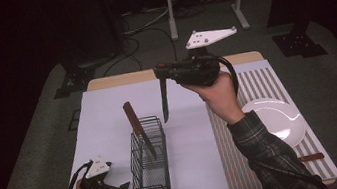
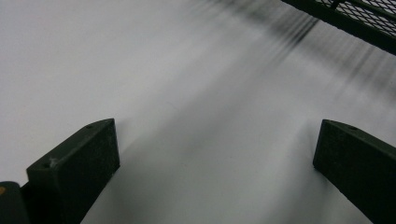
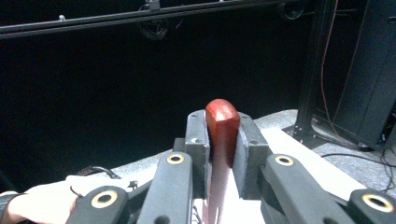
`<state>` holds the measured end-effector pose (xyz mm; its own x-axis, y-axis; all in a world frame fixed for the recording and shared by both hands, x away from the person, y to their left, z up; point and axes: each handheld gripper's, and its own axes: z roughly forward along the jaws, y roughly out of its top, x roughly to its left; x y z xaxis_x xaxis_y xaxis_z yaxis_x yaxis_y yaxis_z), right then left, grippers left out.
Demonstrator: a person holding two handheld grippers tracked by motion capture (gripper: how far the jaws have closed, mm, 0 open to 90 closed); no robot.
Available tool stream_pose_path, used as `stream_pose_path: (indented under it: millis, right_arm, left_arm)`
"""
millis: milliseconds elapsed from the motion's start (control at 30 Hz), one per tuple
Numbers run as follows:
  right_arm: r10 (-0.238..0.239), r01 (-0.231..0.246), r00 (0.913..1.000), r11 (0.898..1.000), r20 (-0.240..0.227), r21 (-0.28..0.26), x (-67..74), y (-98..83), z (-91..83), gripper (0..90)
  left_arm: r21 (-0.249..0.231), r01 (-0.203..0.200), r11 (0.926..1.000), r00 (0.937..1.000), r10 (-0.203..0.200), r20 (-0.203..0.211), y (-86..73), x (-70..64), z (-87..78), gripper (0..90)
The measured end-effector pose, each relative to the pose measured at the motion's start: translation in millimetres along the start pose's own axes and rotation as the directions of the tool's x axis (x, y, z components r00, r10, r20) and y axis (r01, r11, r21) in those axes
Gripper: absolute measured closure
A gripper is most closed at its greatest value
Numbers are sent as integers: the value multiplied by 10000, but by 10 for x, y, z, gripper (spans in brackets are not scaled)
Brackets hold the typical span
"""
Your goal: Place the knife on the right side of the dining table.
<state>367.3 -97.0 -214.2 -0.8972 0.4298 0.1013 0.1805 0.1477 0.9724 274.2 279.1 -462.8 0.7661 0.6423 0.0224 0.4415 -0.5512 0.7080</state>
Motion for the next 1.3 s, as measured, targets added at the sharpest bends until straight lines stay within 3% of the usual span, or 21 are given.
stream_pose_path:
  millis: [400,800,1033,1300]
  right_arm:
    - [-277,247,9948,9992,978,321,-120,-124,-197,778]
    - [27,-64,9844,9998,1759,201,-315,-296,-436,779]
    - [-134,35,9670,9992,2545,393,-409,-457,-473,779]
    - [242,-354,9525,9989,3034,317,-578,-627,-532,779]
  left_arm:
    - [-9,5,10000,10000,-5,-4,0,0,0,0]
    - [-32,29,10000,10000,-29,-11,-1,-2,2,0]
    - [-33,12,10000,10000,-12,-20,0,-1,1,0]
    - [-36,13,10000,10000,-13,-18,-1,-2,2,0]
